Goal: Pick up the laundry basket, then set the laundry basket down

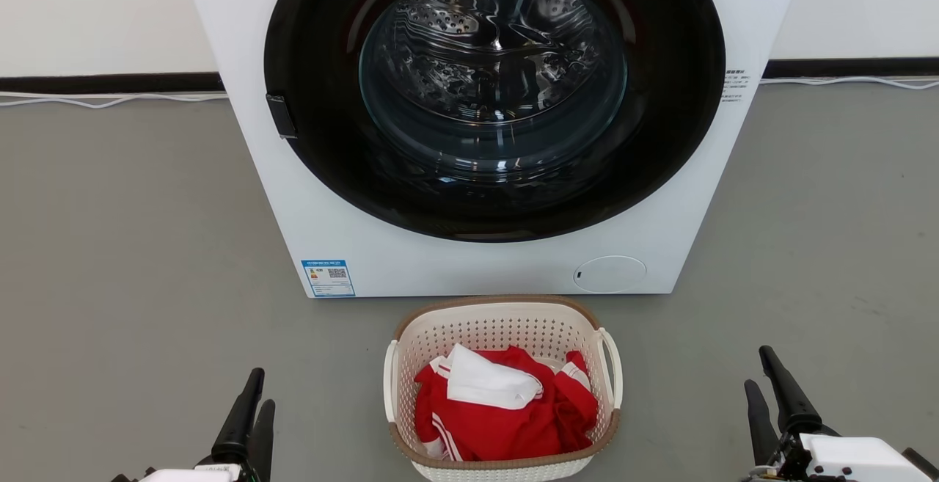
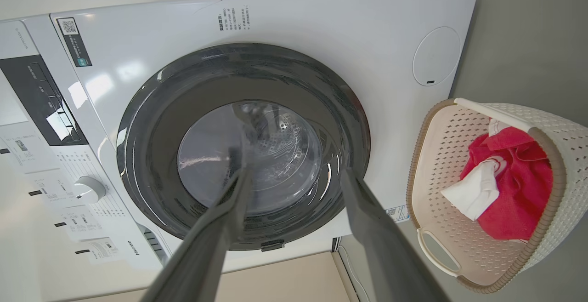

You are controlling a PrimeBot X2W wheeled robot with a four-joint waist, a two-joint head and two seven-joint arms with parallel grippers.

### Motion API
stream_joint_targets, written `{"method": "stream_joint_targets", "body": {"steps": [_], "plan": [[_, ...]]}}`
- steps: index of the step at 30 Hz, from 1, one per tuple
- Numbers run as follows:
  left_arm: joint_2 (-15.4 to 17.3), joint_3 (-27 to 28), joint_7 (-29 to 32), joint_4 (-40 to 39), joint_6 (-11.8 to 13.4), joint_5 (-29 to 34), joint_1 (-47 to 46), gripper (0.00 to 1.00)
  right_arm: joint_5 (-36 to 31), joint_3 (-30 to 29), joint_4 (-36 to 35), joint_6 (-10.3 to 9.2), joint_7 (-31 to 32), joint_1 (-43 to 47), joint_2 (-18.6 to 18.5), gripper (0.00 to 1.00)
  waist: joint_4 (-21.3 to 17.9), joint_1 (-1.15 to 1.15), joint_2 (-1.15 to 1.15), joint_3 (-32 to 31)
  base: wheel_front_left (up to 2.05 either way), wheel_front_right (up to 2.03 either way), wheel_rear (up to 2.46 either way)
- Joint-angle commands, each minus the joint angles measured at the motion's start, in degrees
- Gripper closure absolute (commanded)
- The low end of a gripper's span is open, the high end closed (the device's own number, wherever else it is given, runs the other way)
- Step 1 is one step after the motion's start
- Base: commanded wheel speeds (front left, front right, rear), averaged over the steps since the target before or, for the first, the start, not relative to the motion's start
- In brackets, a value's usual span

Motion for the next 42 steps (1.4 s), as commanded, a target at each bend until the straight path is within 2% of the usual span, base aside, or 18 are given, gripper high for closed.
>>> {"method": "stream_joint_targets", "body": {"steps": [1, 6, 18, 26, 42], "plan": [[0.30, -0.14, -0.51, -1.83, -0.06, -0.13, -1.70, 0.00, -0.31, 0.35, -1.90, 0.04, -0.72, -1.30, -0.45, 0.00, 0.00, 0.11, 0.00, -0.05, 0.00, 0.00, 0.00], [0.35, -0.30, -1.35, -2.46, -0.07, 0.39, -1.35, 0.00, -2.33, 0.69, -2.58, 0.06, -1.57, -1.06, -0.49, 0.00, -0.05, 0.00, 0.00, 0.02, 0.00, 0.00, 0.00], [0.45, -0.31, -3.20, -3.03, 0.03, 5.60, -1.12, 0.00, -12.11, 1.18, -4.11, 0.10, -3.40, -0.82, -0.53, 0.00, -0.11, -0.01, 0.00, -0.04, 0.00, 0.00, 0.00], [0.53, -0.59, -4.71, -4.05, 0.94, 13.00, -0.95, 0.00, -21.74, 2.00, -5.60, 0.13, -4.90, -0.49, -0.57, 0.00, -0.15, -0.01, 0.00, -0.06, 0.00, 0.00, 0.00], [0.67, -1.27, -7.23, -4.72, 1.27, 26.55, -0.50, 0.00, -36.12, 2.94, -6.91, 0.19, -7.40, -0.41, -0.69, 0.00, -0.39, -0.01, 0.00, -0.16, 0.00, 0.00, 0.00]]}}
